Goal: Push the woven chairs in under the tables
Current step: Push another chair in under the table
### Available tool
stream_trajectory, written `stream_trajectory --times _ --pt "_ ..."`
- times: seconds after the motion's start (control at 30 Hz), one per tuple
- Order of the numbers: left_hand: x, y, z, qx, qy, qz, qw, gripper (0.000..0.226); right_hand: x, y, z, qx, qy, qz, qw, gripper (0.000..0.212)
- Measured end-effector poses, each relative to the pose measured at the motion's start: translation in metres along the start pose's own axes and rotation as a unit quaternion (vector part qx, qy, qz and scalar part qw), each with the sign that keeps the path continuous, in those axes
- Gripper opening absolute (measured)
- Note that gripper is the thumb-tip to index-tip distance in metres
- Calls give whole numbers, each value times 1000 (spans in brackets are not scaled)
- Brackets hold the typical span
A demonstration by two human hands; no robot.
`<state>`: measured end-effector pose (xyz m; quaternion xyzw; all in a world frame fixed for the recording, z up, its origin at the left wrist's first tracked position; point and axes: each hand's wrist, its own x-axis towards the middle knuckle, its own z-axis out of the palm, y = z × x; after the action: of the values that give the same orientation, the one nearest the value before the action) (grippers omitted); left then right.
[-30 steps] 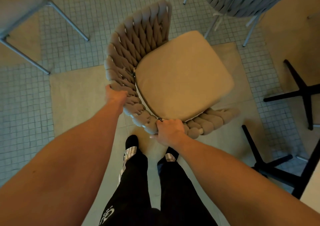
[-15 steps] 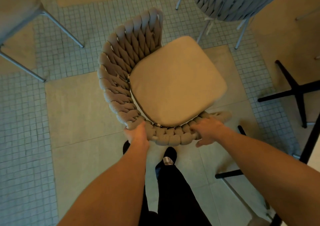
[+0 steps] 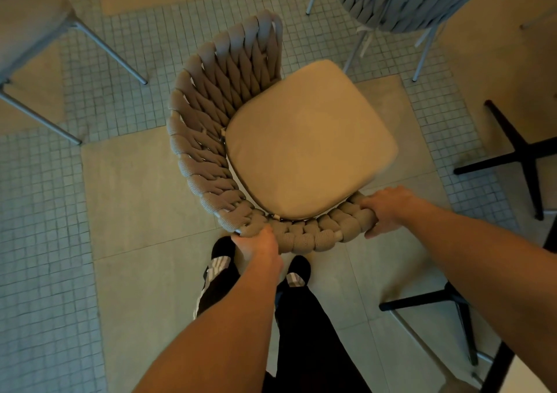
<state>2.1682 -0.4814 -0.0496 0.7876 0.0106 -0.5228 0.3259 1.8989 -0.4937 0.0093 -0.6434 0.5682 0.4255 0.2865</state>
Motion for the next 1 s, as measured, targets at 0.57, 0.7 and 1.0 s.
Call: stream_trajectory --times 0.57,0.7,1.0 --pt "81 149 -22 211 -49 112 970 63 -10 -148 -15 209 -7 61 976 76" --pt "101 198 -11 266 -97 130 950 73 1 -191 -30 264 -6 84 961 82" --pt "117 276 25 361 -168 192 897 39 20 -258 -74 358 1 131 924 85"
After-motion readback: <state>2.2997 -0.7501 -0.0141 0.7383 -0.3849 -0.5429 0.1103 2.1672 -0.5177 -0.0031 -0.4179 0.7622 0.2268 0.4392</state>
